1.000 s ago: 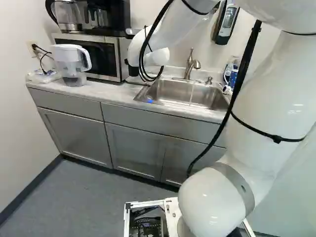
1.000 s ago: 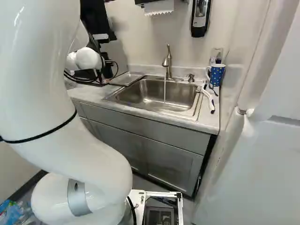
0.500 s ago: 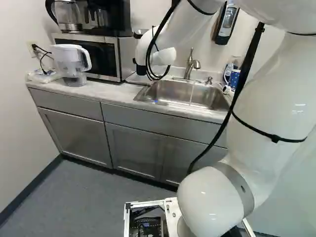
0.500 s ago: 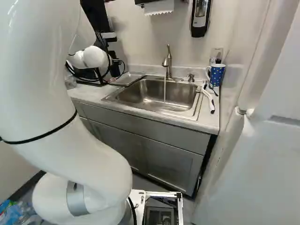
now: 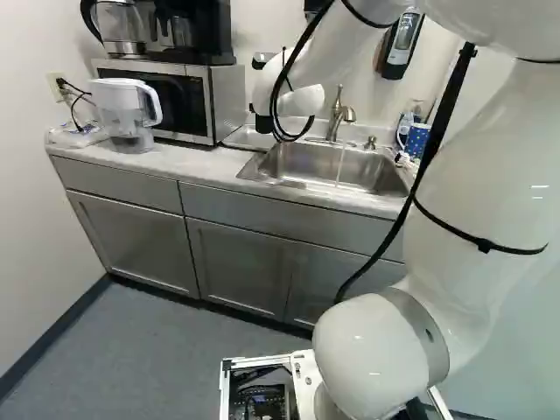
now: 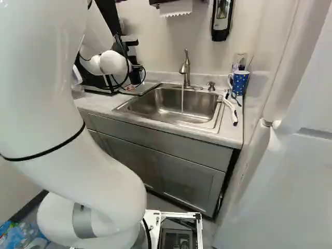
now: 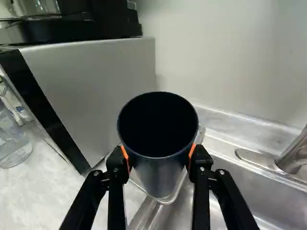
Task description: Rinse the cup and place it in the tray
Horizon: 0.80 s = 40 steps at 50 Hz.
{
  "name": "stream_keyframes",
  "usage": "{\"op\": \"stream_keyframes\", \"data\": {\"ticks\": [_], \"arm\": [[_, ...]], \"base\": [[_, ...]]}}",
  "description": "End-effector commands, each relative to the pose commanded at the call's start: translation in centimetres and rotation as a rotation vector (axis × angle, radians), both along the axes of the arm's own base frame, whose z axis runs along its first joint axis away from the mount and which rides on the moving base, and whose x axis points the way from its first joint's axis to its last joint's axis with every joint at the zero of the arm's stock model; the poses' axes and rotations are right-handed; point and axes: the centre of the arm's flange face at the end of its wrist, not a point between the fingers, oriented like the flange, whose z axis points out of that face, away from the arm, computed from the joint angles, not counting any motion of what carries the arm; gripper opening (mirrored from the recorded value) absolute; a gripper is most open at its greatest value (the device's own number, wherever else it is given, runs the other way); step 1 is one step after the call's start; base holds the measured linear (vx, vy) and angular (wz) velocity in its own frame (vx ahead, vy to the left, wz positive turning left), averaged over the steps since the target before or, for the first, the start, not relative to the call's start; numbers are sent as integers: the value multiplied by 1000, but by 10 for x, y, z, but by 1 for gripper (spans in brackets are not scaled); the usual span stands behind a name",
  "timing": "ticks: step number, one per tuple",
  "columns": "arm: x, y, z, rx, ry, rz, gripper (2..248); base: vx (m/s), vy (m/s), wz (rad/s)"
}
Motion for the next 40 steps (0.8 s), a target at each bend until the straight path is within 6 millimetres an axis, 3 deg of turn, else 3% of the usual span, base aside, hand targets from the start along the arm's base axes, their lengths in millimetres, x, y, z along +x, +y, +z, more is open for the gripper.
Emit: {"op": "stream_keyframes", "data": {"ticks": [40], "arm": [[-3,-61,0,0,0,-115,125]], "base": [[0,0,0]]}}
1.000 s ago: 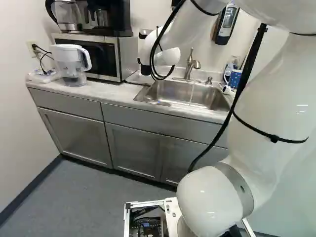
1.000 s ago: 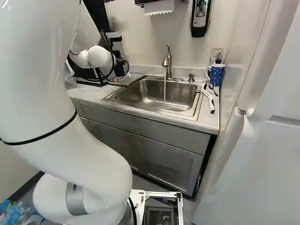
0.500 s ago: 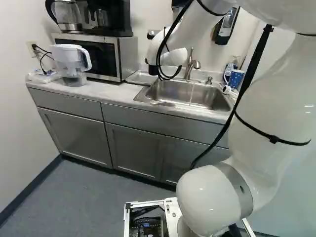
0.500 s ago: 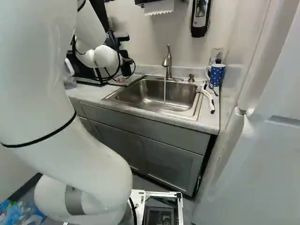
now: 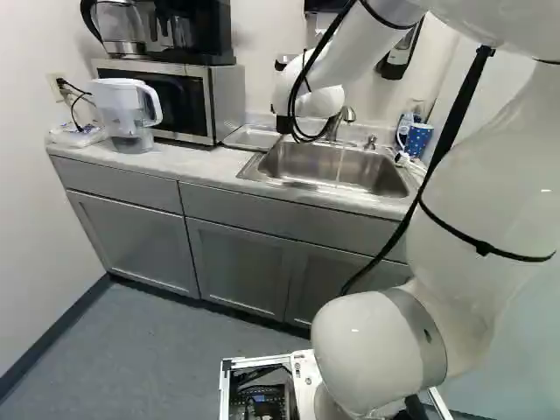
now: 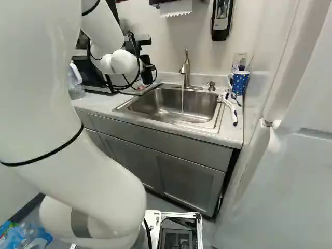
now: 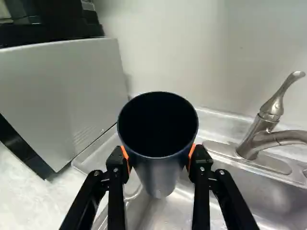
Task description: Rinse the cup and place it in the tray
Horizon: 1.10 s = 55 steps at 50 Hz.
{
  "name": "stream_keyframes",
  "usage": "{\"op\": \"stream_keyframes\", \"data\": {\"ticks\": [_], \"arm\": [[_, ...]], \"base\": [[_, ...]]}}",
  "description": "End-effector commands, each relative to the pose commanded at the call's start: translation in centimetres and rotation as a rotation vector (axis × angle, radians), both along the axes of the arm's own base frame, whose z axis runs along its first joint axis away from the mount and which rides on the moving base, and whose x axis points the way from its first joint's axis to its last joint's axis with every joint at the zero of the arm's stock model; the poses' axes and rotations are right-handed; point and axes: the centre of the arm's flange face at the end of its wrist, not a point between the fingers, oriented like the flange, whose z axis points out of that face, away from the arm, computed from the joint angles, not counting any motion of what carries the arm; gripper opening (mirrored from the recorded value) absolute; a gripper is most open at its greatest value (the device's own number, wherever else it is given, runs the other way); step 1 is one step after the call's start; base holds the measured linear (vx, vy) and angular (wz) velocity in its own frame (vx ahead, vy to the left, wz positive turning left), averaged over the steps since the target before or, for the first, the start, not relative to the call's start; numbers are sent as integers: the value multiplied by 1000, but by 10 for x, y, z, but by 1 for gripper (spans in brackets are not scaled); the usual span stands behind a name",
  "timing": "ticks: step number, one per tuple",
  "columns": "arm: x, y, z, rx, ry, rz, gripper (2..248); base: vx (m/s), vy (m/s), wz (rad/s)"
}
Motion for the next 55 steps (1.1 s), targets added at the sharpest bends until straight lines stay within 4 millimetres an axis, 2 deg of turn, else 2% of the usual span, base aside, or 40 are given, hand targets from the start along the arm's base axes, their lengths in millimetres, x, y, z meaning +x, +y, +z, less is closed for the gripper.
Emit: {"op": "stream_keyframes", "data": {"ticks": [10,36,55], "arm": [[-3,-15,-3,0,7,-29,125],[-16,-53,-31,-1,61,-105,125],[-14,-58,-52,-1,103,-113,125]], "base": [[0,0,0],[0,0,0],[0,0,0]]}}
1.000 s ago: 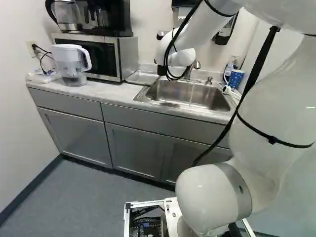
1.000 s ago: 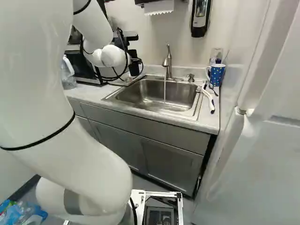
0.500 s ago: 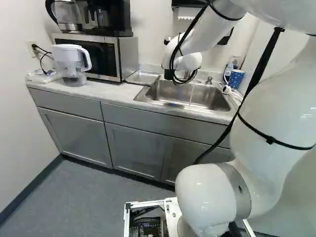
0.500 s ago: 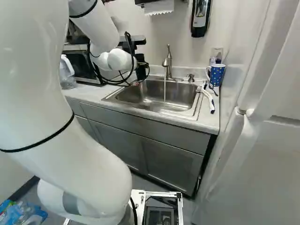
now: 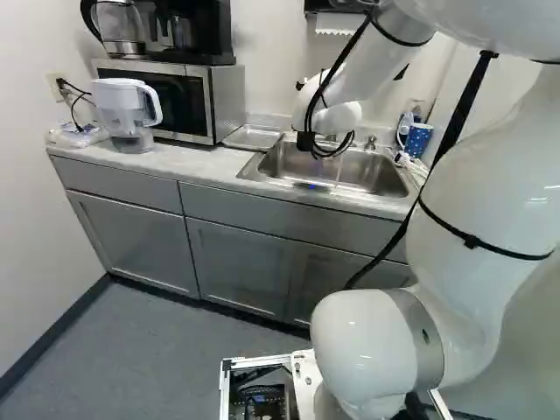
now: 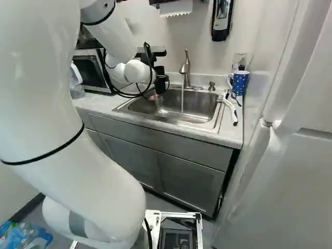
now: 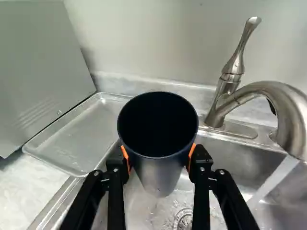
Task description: Rinse the cup and place it in the tray
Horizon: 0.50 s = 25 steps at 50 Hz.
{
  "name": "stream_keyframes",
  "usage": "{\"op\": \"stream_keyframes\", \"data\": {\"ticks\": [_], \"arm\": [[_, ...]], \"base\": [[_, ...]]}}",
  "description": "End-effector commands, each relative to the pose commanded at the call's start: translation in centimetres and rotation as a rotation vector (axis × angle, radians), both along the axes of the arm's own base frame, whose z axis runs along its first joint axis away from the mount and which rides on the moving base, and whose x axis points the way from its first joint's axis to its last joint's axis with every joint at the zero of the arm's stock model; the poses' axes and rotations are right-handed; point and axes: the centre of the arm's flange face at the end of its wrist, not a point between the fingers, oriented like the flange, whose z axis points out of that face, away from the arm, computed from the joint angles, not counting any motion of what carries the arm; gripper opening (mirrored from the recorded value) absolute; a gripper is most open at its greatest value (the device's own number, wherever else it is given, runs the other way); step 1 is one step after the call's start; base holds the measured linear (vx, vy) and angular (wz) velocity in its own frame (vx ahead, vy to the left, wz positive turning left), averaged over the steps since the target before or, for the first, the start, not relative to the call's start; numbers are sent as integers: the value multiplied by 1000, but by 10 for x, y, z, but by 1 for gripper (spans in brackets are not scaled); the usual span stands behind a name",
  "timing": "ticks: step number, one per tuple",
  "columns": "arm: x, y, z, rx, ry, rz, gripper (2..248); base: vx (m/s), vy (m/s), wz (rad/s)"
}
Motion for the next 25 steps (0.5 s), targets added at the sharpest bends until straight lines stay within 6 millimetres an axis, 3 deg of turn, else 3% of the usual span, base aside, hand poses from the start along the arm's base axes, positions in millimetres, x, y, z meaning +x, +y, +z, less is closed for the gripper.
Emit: {"op": "stream_keyframes", "data": {"ticks": [25], "arm": [[-10,-18,-28,4,56,-37,125]], "base": [[0,0,0]]}}
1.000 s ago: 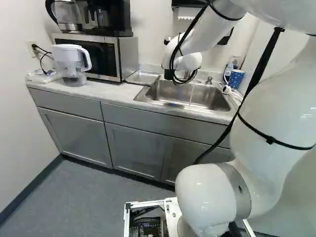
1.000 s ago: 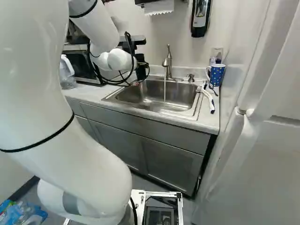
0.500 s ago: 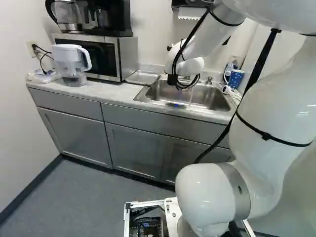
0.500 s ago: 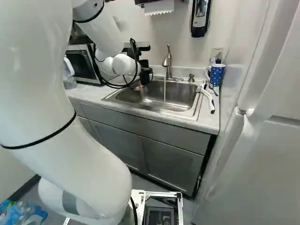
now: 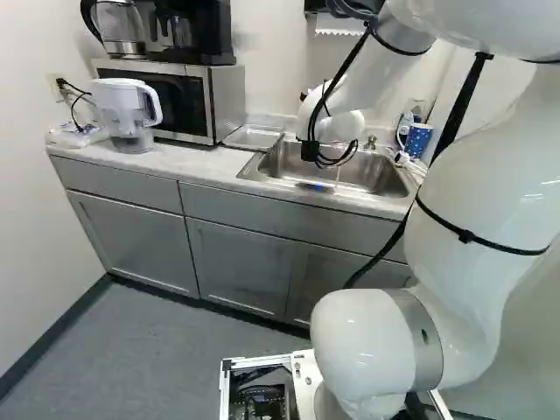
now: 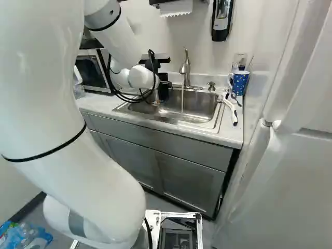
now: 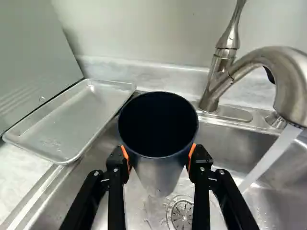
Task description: Rinse the cup and place it in the tray
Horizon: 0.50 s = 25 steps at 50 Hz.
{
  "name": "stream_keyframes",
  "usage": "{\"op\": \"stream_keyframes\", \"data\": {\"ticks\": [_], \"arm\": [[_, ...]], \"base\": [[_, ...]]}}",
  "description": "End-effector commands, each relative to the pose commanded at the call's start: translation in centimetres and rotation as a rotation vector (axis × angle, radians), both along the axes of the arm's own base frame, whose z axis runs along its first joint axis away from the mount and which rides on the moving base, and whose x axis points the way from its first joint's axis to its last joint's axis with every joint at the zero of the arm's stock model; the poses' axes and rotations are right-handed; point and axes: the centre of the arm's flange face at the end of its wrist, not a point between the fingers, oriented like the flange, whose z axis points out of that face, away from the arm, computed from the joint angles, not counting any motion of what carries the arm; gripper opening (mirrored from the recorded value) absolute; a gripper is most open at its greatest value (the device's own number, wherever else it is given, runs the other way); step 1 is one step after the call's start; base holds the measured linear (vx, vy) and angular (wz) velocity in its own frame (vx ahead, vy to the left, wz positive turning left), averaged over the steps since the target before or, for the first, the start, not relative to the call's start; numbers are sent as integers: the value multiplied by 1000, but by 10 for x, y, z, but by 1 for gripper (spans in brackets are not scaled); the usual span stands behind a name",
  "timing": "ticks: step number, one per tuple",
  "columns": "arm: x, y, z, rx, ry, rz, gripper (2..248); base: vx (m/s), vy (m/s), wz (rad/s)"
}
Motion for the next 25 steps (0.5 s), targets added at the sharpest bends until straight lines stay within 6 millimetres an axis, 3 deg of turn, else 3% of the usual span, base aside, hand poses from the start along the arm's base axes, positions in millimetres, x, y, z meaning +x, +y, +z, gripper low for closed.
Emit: {"op": "stream_keyframes", "data": {"ticks": [25], "arm": [[-17,-21,-19,3,27,-46,125]], "base": [[0,0,0]]}}
